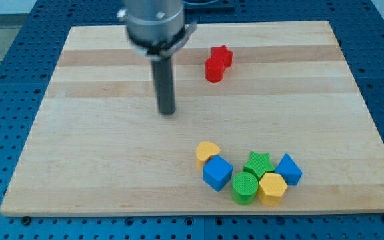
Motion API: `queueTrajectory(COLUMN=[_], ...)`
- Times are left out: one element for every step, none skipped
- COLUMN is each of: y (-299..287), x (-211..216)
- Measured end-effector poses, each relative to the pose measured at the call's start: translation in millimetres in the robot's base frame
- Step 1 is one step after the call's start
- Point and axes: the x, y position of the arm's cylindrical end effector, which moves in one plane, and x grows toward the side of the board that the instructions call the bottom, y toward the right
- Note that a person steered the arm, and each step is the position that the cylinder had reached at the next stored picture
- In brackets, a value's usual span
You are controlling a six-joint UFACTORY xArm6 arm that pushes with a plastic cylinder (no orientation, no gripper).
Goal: Separate blue cube and green circle from each other
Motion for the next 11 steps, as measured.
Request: queueTrajectory(y=[-18, 7, 50, 102, 124, 124, 128, 86, 82, 88, 67], x=[85, 136, 143, 143, 106, 78, 109, 114, 107, 96, 102])
